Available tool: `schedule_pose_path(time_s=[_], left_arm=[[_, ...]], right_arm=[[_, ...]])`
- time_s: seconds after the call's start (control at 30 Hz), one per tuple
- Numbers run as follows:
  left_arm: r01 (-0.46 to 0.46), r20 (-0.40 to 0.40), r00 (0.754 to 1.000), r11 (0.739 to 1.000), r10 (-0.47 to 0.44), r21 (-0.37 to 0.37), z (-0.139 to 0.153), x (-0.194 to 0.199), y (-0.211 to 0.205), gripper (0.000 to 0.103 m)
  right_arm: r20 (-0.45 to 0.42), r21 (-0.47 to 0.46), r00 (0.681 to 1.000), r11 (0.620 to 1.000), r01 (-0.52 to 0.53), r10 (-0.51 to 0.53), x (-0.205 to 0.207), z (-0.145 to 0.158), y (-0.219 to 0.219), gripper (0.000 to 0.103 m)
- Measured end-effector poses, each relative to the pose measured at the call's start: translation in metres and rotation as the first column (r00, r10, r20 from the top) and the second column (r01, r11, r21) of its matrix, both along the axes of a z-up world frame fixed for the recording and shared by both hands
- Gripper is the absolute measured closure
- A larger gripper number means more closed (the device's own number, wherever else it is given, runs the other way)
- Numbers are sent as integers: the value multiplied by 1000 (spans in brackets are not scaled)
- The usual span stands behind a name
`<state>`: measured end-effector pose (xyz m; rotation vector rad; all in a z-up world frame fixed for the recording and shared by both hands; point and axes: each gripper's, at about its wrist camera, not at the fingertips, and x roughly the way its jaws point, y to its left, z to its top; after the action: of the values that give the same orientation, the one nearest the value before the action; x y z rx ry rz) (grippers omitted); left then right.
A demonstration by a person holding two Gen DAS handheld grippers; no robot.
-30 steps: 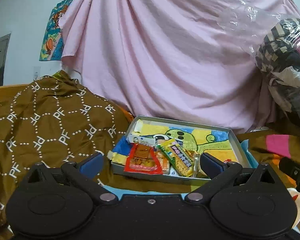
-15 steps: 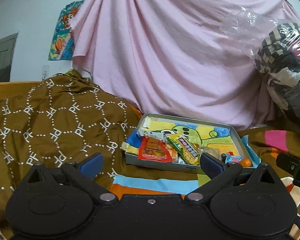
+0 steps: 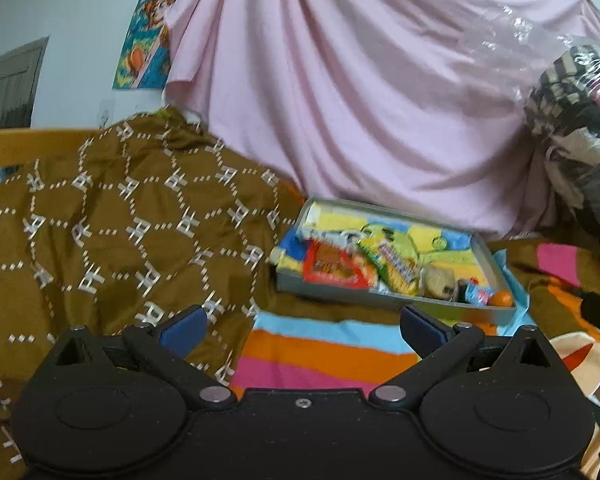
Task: Organize snacks
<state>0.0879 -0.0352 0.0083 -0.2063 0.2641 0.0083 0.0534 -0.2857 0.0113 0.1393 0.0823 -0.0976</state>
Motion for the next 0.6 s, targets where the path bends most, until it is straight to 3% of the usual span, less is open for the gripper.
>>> schedule_pose_path(time_s=[0.6], left_arm=[[-36,-88,995,999,40,40,-21,1,34,1]], right_arm=[[-87,-6,996,1000,-12,11,-8,-21,42,0]])
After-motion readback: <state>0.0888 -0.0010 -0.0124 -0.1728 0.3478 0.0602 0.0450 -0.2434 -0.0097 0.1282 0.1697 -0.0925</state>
